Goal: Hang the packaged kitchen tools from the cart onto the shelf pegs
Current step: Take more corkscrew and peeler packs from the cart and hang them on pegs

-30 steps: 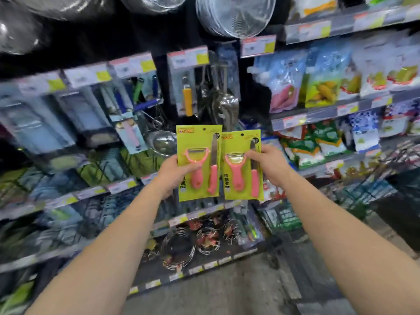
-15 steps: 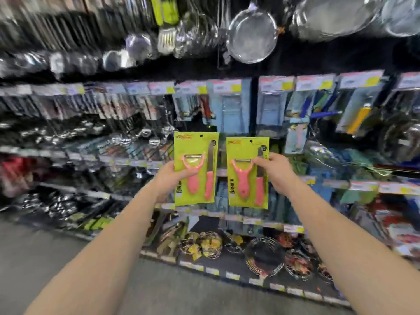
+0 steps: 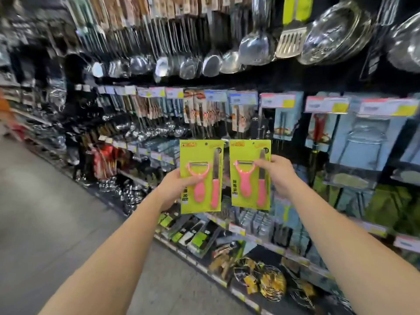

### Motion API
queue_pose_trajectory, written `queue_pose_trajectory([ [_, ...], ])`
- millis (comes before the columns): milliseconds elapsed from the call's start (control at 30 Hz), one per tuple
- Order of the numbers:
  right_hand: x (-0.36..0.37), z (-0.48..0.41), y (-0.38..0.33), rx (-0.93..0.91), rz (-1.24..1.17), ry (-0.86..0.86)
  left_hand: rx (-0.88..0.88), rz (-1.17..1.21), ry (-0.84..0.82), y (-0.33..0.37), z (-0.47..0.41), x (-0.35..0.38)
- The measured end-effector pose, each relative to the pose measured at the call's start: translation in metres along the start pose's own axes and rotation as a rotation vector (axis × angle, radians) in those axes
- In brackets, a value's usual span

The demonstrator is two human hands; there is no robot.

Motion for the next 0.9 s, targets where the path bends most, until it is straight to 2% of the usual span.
queue_pose_trajectory([
  [167,0.082,-0.076,-0.020,-0.018,0.025,-0.064,-0.002,-0.014,0.074,-0.015,-0.053,-0.065],
  [333,0.147,-0.121,-0.015,0.018,0.083,-0.111,-0.023,0.037,0.025,-0.043,-0.086,-0.118],
  [467,0.183,-0.140,-0.009,0.035,0.126,-0.076,-0.034,0.049,0.000,-0.059,-0.116,-0.151],
  [667,0.210,-0.131,0.014,0.074,0.097,0.065,-0.043,0.072,-0.172,-0.085,-0.158,-0.170],
  [900,0.195,-0.100,0.086,0.186,0.082,0.317,-0.095,0.091,-0.484,-0.127,-0.188,-0.156],
])
Point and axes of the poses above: each hand's wrist, its own z-axis away from the middle knuckle, its own x-axis out of the palm, y = z × x, the point moved 5 cm from there along -z, towards the middle knuckle, and after that the axes turned 9 degrees about x, right-handed, at the moved point
